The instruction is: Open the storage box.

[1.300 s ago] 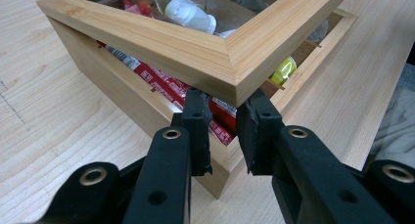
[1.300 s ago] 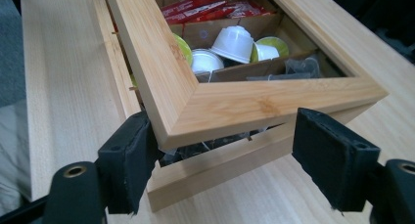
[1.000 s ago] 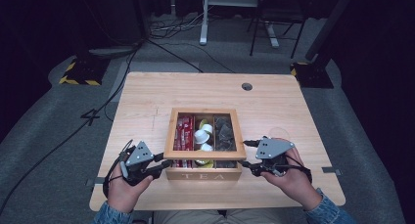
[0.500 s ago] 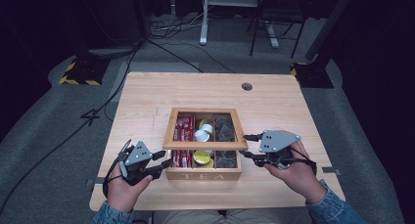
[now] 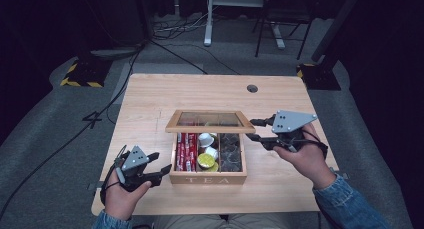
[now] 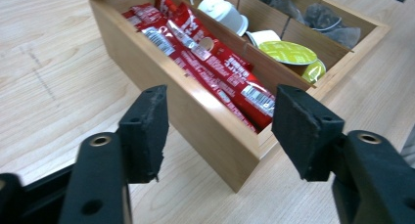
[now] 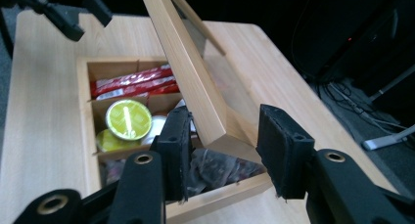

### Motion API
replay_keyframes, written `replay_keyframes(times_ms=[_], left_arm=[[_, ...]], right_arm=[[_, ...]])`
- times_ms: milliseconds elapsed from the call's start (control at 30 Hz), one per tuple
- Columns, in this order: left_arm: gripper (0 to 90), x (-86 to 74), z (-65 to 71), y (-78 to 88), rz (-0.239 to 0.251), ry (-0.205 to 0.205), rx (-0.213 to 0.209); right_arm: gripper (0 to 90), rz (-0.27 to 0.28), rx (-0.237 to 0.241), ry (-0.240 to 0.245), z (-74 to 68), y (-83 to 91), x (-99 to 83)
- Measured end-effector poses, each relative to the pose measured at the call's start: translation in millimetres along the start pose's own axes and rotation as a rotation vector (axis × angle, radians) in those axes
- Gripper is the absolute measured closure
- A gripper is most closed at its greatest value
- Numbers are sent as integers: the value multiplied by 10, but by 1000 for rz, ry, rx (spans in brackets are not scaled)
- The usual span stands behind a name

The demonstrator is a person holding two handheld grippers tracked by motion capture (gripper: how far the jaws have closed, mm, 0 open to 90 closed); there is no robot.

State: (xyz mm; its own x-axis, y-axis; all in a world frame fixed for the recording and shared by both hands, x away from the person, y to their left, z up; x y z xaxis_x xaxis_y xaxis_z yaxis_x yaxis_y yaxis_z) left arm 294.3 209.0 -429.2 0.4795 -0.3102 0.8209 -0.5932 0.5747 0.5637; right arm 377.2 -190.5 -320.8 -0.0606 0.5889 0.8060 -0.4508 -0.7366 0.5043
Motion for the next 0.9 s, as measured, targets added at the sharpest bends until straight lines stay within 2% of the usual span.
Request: replay_keyframes(times_ms=[300, 467, 700, 900], left_arm=[[343, -80, -36, 50, -5, 24, 33], [340, -122, -63, 69, -10, 34, 41], [338, -133, -104, 58, -10, 45, 45], [338, -118, -143, 27, -14, 42, 37]], right_arm=[[594, 55, -19, -27, 340, -40, 110], [607, 70, -43, -22, 473, -83, 185], [623, 88, -53, -38, 612, -167, 282], [625, 109, -71, -75, 760, -246, 330]])
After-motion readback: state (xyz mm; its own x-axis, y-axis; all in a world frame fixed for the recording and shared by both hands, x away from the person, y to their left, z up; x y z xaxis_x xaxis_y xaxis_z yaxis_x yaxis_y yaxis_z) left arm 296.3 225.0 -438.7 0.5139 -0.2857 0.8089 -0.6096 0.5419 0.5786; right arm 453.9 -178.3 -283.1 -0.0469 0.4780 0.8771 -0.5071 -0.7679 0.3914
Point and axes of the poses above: each handheld gripper's, and its own axes: y roughly backward along the jaws, x roughly out of its top, z roughly to its right, the point moved 1 cm from there along -y, roughly forward along the jaws
